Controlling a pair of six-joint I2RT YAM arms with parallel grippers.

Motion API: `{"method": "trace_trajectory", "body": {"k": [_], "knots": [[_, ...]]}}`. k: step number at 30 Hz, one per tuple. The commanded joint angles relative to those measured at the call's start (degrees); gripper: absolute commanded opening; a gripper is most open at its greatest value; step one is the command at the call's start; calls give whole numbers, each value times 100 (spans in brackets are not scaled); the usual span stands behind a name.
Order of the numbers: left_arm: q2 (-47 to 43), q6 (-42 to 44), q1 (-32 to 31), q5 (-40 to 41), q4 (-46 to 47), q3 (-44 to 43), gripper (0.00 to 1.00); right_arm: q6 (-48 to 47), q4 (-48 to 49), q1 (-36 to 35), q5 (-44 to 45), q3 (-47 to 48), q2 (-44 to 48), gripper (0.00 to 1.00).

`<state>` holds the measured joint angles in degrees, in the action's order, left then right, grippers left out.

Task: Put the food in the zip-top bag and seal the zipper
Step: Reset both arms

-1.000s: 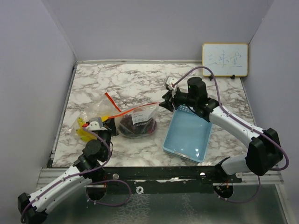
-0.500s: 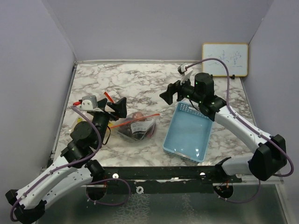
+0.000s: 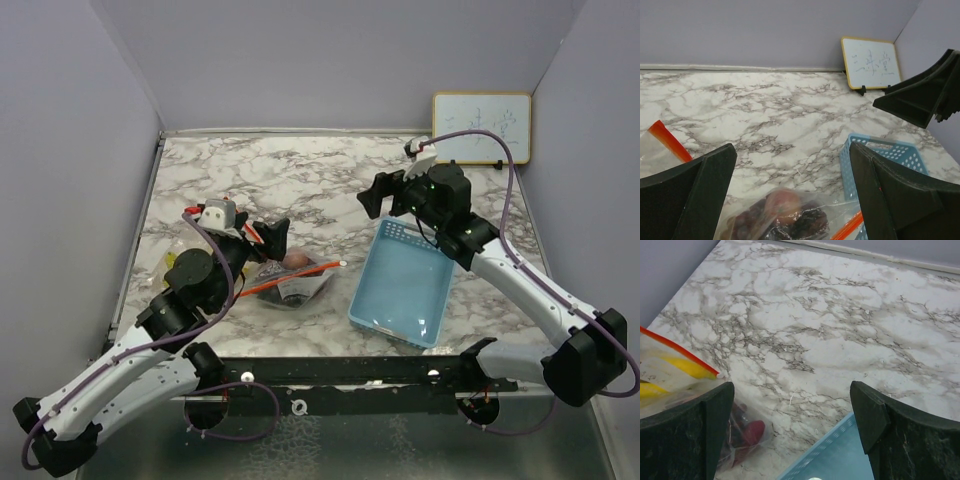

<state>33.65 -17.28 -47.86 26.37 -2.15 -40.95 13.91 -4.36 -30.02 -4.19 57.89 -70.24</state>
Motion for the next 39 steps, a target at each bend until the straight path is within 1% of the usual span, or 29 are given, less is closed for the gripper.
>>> {"method": "trace_trajectory", "body": {"k": [1, 9, 13, 17, 39], "knots": [[162, 123, 15, -268, -122, -124, 99, 86, -237, 5, 411, 2, 203, 99], [254, 135, 19, -417, -114, -134, 99, -38, -586, 5, 559, 44, 175, 99], [262, 167, 14, -469, -110, -124, 99, -207, -558, 5, 463, -45, 203, 100], [296, 201, 14, -602, -83, -132, 99, -246, -557, 5, 584, -93, 188, 99], [482, 226, 21, -574, -40, -133, 99, -346, -573, 5, 717, -129, 203, 99]]}}
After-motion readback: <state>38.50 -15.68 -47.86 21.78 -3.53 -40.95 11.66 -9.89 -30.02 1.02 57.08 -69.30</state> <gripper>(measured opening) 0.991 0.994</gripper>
